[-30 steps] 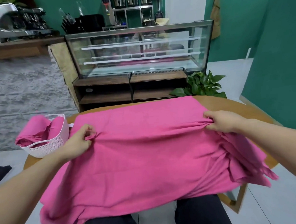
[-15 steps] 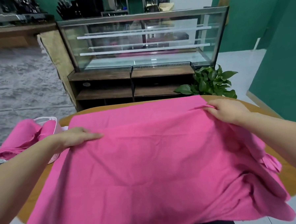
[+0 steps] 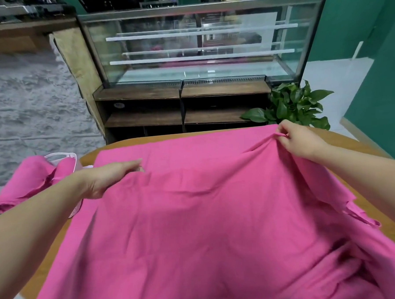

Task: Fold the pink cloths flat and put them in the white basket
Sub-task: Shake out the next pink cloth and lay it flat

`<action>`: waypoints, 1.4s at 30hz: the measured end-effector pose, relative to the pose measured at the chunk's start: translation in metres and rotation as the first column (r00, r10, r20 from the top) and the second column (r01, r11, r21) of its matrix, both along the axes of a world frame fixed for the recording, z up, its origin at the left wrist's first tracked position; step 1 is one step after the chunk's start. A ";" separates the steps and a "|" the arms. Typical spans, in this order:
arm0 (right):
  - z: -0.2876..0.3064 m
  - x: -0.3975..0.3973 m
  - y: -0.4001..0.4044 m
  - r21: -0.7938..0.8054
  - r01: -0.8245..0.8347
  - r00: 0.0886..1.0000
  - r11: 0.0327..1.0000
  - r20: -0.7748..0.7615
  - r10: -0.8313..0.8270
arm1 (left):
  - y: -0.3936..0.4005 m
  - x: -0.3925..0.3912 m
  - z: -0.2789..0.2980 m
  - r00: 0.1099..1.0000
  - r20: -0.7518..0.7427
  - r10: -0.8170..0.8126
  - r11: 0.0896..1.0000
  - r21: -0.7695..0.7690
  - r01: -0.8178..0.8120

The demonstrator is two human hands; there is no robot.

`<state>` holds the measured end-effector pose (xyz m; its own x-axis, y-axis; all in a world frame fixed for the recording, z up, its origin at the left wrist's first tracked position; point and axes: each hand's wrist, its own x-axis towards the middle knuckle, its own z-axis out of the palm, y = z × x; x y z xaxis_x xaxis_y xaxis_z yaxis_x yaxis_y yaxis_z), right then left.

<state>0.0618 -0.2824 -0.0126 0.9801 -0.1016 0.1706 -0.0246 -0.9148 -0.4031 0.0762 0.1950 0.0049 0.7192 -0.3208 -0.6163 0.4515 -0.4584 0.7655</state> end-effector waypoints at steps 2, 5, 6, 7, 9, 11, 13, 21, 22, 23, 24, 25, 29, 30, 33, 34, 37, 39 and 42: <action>0.002 0.003 0.003 0.027 0.031 0.998 0.999 0.045 -0.032 | 0.001 -0.003 -0.002 0.991 -0.103 -0.084 0.996 0.016 0.086; 0.005 0.005 0.007 0.072 0.075 0.993 0.995 0.086 -0.081 | -0.004 -0.010 -0.008 0.906 -0.193 -0.376 0.923 0.006 0.384; 0.006 0.005 0.007 0.081 0.077 0.993 0.994 0.088 -0.084 | -0.005 -0.011 -0.010 0.882 -0.224 -0.415 0.906 -0.013 0.423; 0.006 0.006 0.007 0.085 0.074 0.993 0.994 0.085 -0.081 | -0.006 -0.011 -0.012 0.874 -0.247 -0.419 0.903 -0.010 0.430; 0.007 0.006 0.007 0.077 0.060 0.996 0.995 0.065 -0.066 | -0.008 -0.011 -0.016 0.858 -0.272 -0.435 0.891 0.010 0.455; 0.009 0.005 0.009 0.094 0.045 0.999 0.995 0.027 -0.047 | -0.009 -0.010 -0.021 0.832 -0.269 -0.485 0.854 0.060 0.517; 0.012 0.002 0.012 0.100 0.023 1.000 0.995 -0.006 -0.023 | -0.010 -0.011 -0.026 0.804 -0.280 -0.525 0.816 0.100 0.569; 0.019 -0.008 0.005 -0.075 -0.126 0.989 0.989 -0.087 0.119 | -0.015 -0.011 -0.035 0.942 0.064 -0.331 0.934 0.165 0.317; 0.018 -0.007 0.003 -0.100 -0.123 0.990 0.987 -0.087 0.114 | -0.015 -0.009 -0.036 0.958 0.118 -0.260 0.960 0.136 0.244; 0.016 -0.006 0.002 -0.153 -0.116 0.991 0.981 -0.080 0.104 | -0.015 -0.006 -0.037 0.965 0.159 -0.210 0.975 0.104 0.196; 0.014 -0.003 0.002 -0.217 -0.106 0.993 0.971 -0.069 0.093 | -0.015 -0.004 -0.038 0.964 0.193 -0.182 0.982 0.076 0.170; 0.012 0.000 0.003 -0.272 -0.094 0.995 0.958 -0.059 0.081 | -0.017 -0.002 -0.040 0.962 0.213 -0.173 0.985 0.053 0.166; 0.006 0.012 0.005 -0.295 0.021 0.999 0.955 -0.041 -0.035 | -0.022 0.004 -0.038 0.967 0.164 -0.197 0.979 -0.021 0.203; 0.003 0.016 0.004 -0.304 0.042 0.998 0.952 -0.038 -0.056 | -0.023 0.006 -0.037 0.968 0.148 -0.201 0.978 -0.028 0.208; -0.004 0.028 0.003 -0.290 0.048 0.999 0.956 -0.005 -0.052 | -0.024 0.017 -0.038 0.970 0.191 -0.149 0.988 0.003 0.151; -0.006 0.031 0.004 -0.256 0.026 1.000 0.966 0.001 -0.027 | -0.023 0.022 -0.038 0.968 0.233 -0.094 0.996 0.021 0.092; -0.014 0.044 0.007 -0.111 -0.036 0.999 0.993 -0.021 0.034 | -0.022 0.039 -0.043 0.912 0.407 0.044 0.992 0.094 -0.090; -0.018 0.049 0.013 -0.030 -0.077 0.997 0.997 -0.018 0.076 | -0.023 0.051 -0.043 0.841 0.532 0.098 0.974 0.123 -0.191; -0.017 0.051 0.021 -0.067 -0.165 0.986 0.984 -0.025 0.163 | -0.022 0.072 -0.036 0.692 0.713 0.110 0.924 0.184 -0.336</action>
<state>0.1132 -0.2613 -0.0295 0.9857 0.0721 0.1521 0.1206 -0.9327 -0.3398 0.1482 0.1729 -0.0310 0.9993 0.0090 0.0373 -0.0223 -0.6548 0.7554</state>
